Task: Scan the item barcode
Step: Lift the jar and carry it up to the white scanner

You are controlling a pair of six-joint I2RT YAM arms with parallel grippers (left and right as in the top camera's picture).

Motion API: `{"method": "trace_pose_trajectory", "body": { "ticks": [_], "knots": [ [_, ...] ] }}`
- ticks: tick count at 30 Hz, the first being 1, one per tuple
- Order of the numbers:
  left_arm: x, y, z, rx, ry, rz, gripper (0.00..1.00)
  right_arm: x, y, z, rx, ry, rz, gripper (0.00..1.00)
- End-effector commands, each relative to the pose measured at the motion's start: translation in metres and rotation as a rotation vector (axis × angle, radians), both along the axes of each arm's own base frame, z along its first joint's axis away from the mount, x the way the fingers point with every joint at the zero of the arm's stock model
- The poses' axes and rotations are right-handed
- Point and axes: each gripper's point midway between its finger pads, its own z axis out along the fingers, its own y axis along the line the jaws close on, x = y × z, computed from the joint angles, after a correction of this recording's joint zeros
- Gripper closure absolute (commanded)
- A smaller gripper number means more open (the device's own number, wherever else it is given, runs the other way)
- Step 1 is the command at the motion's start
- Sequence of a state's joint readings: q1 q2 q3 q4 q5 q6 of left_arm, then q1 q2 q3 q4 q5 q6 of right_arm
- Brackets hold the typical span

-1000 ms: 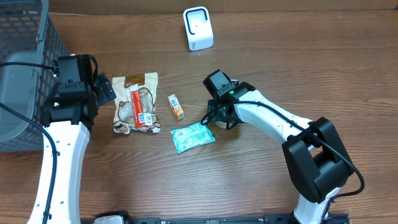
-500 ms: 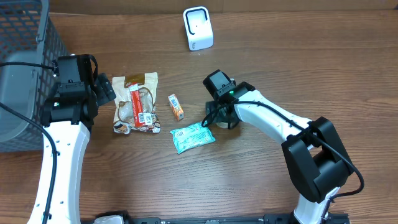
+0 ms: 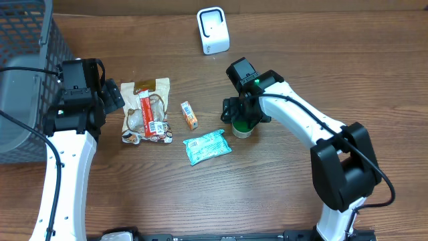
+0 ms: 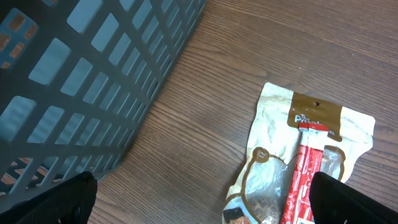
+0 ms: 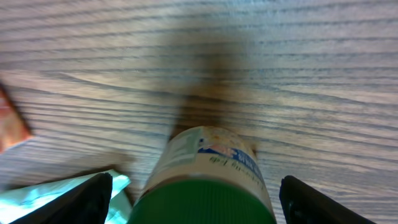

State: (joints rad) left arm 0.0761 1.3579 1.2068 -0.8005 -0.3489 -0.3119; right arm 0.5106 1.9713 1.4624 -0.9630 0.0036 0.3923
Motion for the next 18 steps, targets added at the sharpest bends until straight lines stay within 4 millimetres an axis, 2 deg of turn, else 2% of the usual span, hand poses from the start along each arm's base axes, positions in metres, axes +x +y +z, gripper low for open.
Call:
{"method": "trace_pose_trajectory", "body": {
  "ticks": [1,7,18],
  "knots": [
    [0.002,0.001,0.005,0.015,-0.008,0.004,0.0,-0.002,0.0,-0.019,-0.024,0.05,0.005,0.13],
    [0.002,0.001,0.005,0.015,-0.008,0.004,0.0,-0.013,-0.006,-0.039,-0.062,0.12,0.005,0.2],
    [0.002,0.001,0.005,0.015,-0.008,0.004,0.0,-0.011,-0.005,-0.04,-0.057,0.114,0.002,0.34]
  ]
}}
